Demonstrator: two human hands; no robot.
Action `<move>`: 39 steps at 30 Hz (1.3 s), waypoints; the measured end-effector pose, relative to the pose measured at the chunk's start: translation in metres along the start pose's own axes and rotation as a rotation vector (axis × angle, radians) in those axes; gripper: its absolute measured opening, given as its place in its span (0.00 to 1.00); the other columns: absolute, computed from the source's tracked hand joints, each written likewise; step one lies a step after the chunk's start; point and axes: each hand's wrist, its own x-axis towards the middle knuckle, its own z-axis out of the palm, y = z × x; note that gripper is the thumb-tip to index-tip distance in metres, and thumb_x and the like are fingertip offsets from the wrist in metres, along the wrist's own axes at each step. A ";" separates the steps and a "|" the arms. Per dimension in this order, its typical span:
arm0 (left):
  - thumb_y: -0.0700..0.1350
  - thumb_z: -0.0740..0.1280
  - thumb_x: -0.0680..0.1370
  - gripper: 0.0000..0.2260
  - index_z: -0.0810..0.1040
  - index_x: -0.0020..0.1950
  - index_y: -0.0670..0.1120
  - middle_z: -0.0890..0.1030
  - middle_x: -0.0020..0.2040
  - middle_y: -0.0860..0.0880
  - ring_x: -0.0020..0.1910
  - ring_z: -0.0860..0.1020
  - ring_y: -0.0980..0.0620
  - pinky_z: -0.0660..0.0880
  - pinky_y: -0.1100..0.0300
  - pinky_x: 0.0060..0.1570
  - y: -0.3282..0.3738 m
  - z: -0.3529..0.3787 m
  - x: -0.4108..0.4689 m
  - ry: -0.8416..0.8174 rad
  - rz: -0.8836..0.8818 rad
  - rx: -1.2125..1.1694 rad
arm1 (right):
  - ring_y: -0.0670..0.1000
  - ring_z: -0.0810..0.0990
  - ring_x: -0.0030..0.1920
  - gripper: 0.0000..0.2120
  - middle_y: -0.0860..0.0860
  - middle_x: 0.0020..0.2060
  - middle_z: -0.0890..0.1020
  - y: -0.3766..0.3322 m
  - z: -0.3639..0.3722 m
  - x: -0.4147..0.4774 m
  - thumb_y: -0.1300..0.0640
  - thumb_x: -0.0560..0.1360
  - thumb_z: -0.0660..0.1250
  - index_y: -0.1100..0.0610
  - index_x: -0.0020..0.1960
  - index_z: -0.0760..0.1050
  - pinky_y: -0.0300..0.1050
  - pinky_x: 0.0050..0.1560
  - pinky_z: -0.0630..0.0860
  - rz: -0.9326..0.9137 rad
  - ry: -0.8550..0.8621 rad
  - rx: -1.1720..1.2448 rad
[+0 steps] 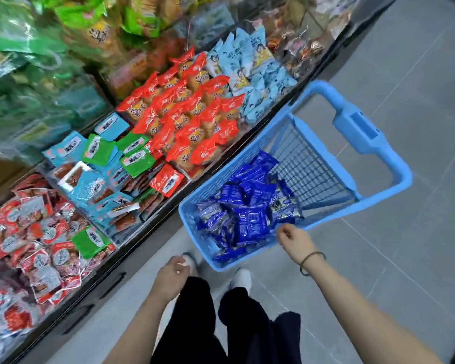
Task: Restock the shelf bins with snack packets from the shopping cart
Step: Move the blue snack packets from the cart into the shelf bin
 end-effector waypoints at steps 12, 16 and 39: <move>0.50 0.63 0.80 0.13 0.73 0.57 0.40 0.81 0.54 0.41 0.52 0.80 0.42 0.76 0.50 0.55 0.019 0.018 0.103 -0.076 -0.057 0.044 | 0.61 0.61 0.71 0.50 0.58 0.74 0.55 -0.013 0.105 0.096 0.40 0.67 0.72 0.63 0.75 0.48 0.54 0.67 0.64 0.370 -0.014 -0.192; 0.48 0.63 0.80 0.11 0.74 0.56 0.42 0.81 0.51 0.44 0.50 0.80 0.44 0.76 0.48 0.56 0.013 0.016 0.110 -0.108 -0.010 0.009 | 0.60 0.65 0.67 0.52 0.58 0.69 0.61 -0.018 0.120 0.105 0.36 0.62 0.73 0.62 0.72 0.52 0.55 0.64 0.67 0.426 0.078 -0.344; 0.54 0.67 0.76 0.05 0.76 0.49 0.55 0.81 0.44 0.57 0.45 0.79 0.59 0.75 0.59 0.52 0.104 0.030 0.084 -0.179 0.176 -0.504 | 0.53 0.77 0.46 0.16 0.54 0.42 0.78 -0.043 0.074 0.086 0.57 0.78 0.52 0.55 0.40 0.77 0.48 0.52 0.73 0.153 -0.321 1.019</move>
